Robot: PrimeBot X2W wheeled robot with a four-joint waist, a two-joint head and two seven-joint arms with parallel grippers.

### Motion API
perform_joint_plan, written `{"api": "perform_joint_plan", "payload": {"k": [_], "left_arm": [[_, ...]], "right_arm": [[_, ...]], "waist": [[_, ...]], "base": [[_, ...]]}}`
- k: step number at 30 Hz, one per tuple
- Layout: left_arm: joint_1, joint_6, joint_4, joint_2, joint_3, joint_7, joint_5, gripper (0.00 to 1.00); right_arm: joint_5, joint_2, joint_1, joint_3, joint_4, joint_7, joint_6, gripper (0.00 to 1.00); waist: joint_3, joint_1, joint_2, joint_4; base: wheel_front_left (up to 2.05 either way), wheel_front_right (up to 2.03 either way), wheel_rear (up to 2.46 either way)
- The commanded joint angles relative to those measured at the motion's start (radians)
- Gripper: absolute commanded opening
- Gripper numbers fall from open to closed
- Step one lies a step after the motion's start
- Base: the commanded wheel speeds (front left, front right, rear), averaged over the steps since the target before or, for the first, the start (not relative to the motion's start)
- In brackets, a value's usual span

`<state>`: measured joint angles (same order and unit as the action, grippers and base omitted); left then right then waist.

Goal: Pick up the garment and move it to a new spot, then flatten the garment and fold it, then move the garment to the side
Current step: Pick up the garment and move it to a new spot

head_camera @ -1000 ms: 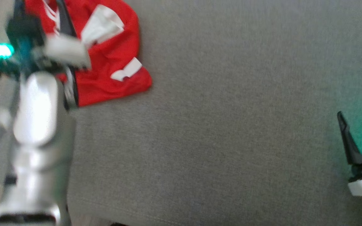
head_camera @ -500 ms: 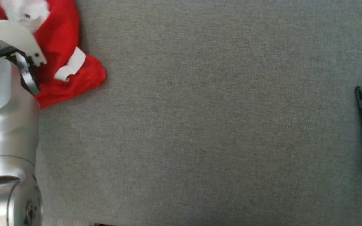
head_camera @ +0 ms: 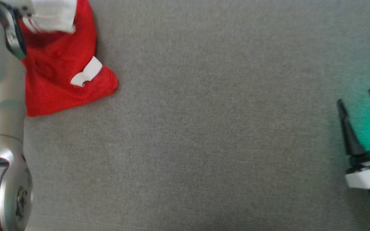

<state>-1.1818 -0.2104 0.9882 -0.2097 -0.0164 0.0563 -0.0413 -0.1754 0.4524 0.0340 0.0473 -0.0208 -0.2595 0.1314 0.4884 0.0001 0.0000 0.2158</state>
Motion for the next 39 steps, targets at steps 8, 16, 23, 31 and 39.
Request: {"api": "perform_joint_plan", "payload": {"k": [8, 16, 23, 31, 39], "left_arm": [[-0.117, 0.166, -0.189, -0.046, -0.067, 0.007, -0.006, 0.0], [-0.172, 0.261, -0.341, -0.011, -0.159, 0.005, 0.008, 0.0], [-0.178, 0.28, -0.355, 0.039, -0.194, 0.023, -0.013, 0.0], [-0.011, 0.303, -0.338, 0.085, -0.237, 0.065, -0.054, 0.0], [0.535, 0.289, -0.398, 0.114, -0.244, 0.182, -0.15, 0.0]], "right_arm": [[0.022, -0.121, 0.007, 0.085, -0.048, -0.002, -0.001, 1.0], [0.049, -0.186, -0.012, 0.106, -0.057, -0.002, -0.001, 1.0], [0.052, -0.219, 0.0, 0.114, -0.035, -0.002, -0.001, 1.0], [0.05, -0.234, -0.023, 0.087, -0.026, -0.002, -0.001, 1.0], [0.049, -0.245, -0.075, 0.051, -0.021, -0.002, -0.001, 1.0]], "waist": [[-0.312, -0.0001, 0.0, -0.144], [-0.429, -0.0001, 0.0, -0.351], [-0.436, -0.0001, 0.0, -0.507], [-0.404, -0.0001, 0.0, -0.575], [-0.394, -0.0001, 0.0, -0.529]], "base": [[0.0, 0.0, 0.0], [0.0, 0.0, 0.0], [0.0, 0.0, 0.0], [0.0, 0.0, 0.0], [0.0, 0.0, 0.0]]}}
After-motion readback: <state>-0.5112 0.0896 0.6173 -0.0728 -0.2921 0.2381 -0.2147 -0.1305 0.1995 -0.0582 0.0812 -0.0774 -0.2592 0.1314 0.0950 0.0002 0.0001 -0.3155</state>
